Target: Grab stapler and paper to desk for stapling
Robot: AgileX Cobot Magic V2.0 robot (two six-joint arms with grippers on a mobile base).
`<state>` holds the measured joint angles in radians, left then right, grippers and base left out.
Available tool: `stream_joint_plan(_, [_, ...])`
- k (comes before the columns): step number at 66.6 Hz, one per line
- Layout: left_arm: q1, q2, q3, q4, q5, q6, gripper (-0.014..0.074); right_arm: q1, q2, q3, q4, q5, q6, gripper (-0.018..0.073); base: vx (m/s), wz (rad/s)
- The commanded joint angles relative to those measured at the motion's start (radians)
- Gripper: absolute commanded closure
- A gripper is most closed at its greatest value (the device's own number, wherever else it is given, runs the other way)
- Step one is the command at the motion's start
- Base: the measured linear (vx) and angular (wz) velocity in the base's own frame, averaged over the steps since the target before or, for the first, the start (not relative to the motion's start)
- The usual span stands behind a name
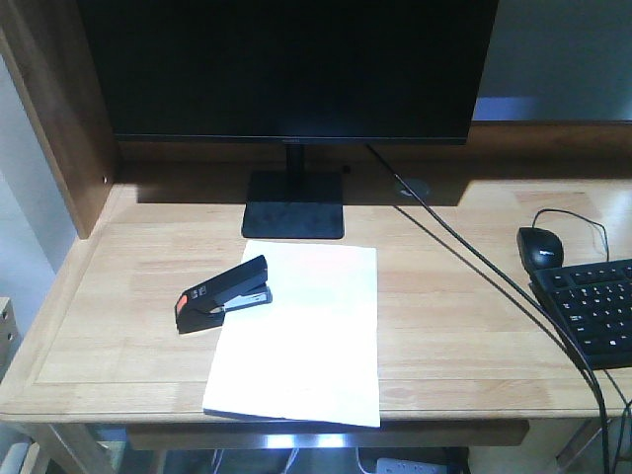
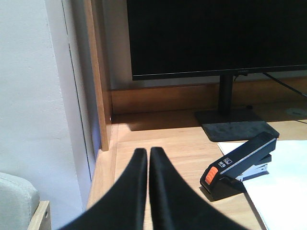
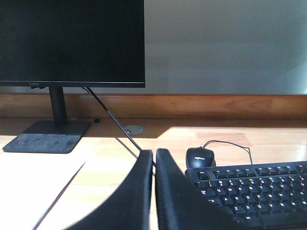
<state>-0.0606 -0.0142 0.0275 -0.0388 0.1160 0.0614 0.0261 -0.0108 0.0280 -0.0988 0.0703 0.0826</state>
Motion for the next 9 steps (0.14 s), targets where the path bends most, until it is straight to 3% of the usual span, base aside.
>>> stream_joint_plan(1, [-0.008, -0.013, 0.028, -0.003, -0.070, -0.005, 0.0603, -0.005, -0.014, 0.003, -0.009, -0.070, -0.006, 0.0568, 0.00, 0.00])
stream_joint_plan(9, [-0.008, -0.013, 0.028, -0.003, -0.070, -0.005, 0.0603, -0.005, -0.014, 0.003, -0.009, -0.070, -0.006, 0.0568, 0.00, 0.00])
